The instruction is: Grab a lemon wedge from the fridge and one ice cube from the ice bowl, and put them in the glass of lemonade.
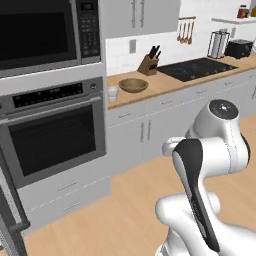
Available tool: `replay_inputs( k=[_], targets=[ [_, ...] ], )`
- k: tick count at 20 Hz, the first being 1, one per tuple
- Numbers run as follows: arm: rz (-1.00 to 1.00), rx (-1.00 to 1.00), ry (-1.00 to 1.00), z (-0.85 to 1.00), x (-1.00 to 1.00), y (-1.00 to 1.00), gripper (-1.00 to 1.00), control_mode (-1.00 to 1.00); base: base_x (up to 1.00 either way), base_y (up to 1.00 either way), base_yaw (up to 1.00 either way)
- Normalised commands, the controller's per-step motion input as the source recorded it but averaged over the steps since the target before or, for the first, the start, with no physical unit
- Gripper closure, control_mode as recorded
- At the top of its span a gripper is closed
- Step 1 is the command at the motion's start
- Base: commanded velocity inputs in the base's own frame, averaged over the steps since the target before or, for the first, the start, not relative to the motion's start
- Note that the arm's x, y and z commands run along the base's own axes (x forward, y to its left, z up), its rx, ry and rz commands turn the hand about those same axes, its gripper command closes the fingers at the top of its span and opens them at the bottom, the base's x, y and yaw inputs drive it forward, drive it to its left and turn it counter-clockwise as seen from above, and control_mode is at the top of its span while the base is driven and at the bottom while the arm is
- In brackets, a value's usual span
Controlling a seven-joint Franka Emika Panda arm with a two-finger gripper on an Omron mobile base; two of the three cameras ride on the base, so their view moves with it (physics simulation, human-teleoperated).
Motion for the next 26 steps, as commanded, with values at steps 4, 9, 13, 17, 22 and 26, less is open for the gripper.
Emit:
replay_inputs(
  k=[4, 9, 13, 17, 22, 26],
  targets=[
    [0.00, 0.00, 0.00, 0.00, 0.00, 0.00, 1.00, 1.00, 0.73, -0.79, -0.25],
    [0.00, 0.00, 0.00, 0.00, 0.00, 0.00, 1.00, 1.00, 0.98, -0.62, -0.03],
    [0.00, 0.00, 0.00, 0.00, 0.00, 0.00, 1.00, 1.00, 1.00, -0.32, 0.22],
    [0.00, 0.00, 0.00, 0.00, 0.00, 0.00, 1.00, 1.00, 1.00, -0.28, 0.35],
    [0.00, 0.00, 0.00, 0.00, 0.00, 0.00, 1.00, 1.00, 1.00, -0.60, 0.41],
    [0.00, 0.00, 0.00, 0.00, 0.00, 0.00, 1.00, 1.00, 1.00, -0.91, 0.35]
  ],
)
